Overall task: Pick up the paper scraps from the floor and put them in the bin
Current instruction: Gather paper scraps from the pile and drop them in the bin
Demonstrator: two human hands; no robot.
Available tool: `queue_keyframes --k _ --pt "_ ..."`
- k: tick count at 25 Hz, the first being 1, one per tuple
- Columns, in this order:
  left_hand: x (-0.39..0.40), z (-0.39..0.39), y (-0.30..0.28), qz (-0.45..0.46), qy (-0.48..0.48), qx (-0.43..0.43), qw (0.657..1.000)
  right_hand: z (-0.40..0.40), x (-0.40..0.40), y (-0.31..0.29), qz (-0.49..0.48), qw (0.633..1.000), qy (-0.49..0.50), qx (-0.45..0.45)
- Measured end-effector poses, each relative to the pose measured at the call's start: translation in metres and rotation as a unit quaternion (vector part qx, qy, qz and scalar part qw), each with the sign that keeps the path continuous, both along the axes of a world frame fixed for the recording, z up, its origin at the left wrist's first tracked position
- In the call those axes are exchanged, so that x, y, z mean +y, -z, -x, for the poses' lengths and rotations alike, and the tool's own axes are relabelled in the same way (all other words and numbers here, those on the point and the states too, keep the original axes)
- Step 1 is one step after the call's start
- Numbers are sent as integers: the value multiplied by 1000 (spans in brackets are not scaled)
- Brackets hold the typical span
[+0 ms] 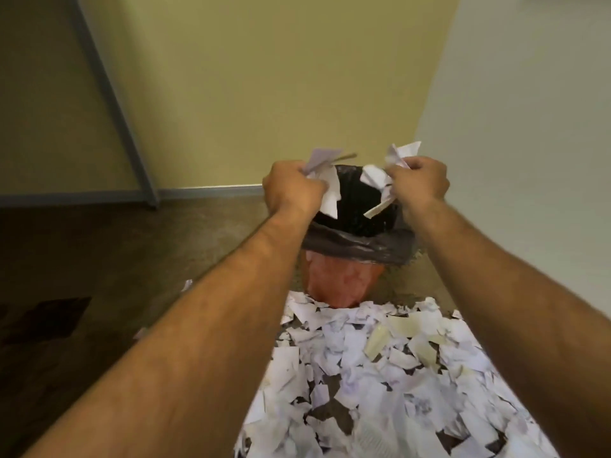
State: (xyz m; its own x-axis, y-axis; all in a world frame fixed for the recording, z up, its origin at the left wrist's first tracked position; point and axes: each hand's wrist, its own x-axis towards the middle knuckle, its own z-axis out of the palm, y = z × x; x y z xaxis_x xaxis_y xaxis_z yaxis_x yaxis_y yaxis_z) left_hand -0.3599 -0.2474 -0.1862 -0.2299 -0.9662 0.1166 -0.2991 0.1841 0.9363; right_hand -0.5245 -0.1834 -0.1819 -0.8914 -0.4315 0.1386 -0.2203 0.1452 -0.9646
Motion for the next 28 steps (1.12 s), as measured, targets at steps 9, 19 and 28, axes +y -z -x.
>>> queue_keyframes --k 9,19,28 --pt "2 11 11 -137 216 33 966 -8 -1 28 -123 991 -57 21" --pt "70 -187 151 -54 287 -252 923 -156 138 187 -128 877 -356 295" --pt "211 -319 264 150 356 -517 764 -289 268 265 -383 535 -655 373"
